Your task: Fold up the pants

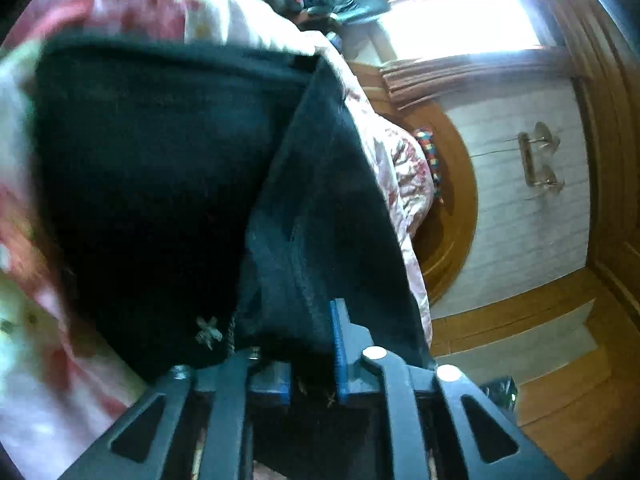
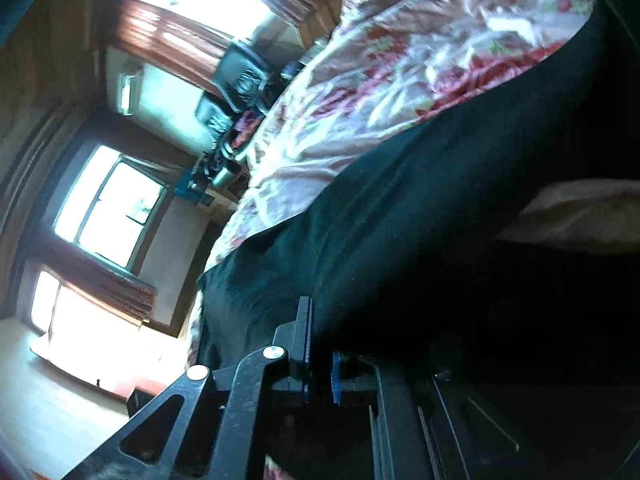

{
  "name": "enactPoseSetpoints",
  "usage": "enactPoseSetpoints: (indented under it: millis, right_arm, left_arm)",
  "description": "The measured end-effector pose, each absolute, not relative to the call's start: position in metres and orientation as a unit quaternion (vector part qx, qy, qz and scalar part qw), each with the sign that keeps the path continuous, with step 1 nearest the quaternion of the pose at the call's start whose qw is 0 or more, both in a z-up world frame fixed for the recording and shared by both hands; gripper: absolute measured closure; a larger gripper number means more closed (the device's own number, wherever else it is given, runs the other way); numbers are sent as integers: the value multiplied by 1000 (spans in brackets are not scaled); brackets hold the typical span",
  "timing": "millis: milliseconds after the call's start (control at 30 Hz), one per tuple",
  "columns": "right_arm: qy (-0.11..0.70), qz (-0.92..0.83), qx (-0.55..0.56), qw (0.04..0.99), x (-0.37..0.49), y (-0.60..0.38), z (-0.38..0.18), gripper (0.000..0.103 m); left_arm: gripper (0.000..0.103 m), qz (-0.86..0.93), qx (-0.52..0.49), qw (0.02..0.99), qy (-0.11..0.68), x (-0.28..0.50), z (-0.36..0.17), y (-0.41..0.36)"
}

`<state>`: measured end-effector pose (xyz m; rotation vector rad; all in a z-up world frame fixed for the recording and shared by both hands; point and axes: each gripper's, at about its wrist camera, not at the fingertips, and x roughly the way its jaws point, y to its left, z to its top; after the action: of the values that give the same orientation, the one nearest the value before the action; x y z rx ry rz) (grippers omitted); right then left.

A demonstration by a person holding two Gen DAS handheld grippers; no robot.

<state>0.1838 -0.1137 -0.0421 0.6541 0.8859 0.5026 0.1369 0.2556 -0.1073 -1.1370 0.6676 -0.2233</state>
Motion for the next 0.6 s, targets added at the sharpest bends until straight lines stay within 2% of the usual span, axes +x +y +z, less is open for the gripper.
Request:
enactPoseSetpoints:
  millis: [167,233,267,300,333,533,600]
  right_arm:
    - [405,264,264,835,158,-94,-45,94]
    - [418,257,269,829,156,-90,-55,88]
    - [432,243,283,821,158,-93,-62,71]
    - [441,224,300,815,160,-100,-71,40]
    - [438,205,320,814,161,-109,-76,32]
    - [369,118,396,832,168,-190,-76,35]
    - [363,75,402,837,175,-219,-77,43]
  left_arm:
    - [95,-81,-488,831,254,126,-76,270]
    - [95,-68,-463,845,258,128,-73,271]
    - [95,-62,-460,846,263,129,-74,272]
    - [96,-60,-463,844,265,129,-77,273]
    - [96,-60,-467,841,267,128,-81,273]
    - [96,-52,-501,823,264,125,-93,288]
    - [96,-53,-507,820,261,123,-94,289]
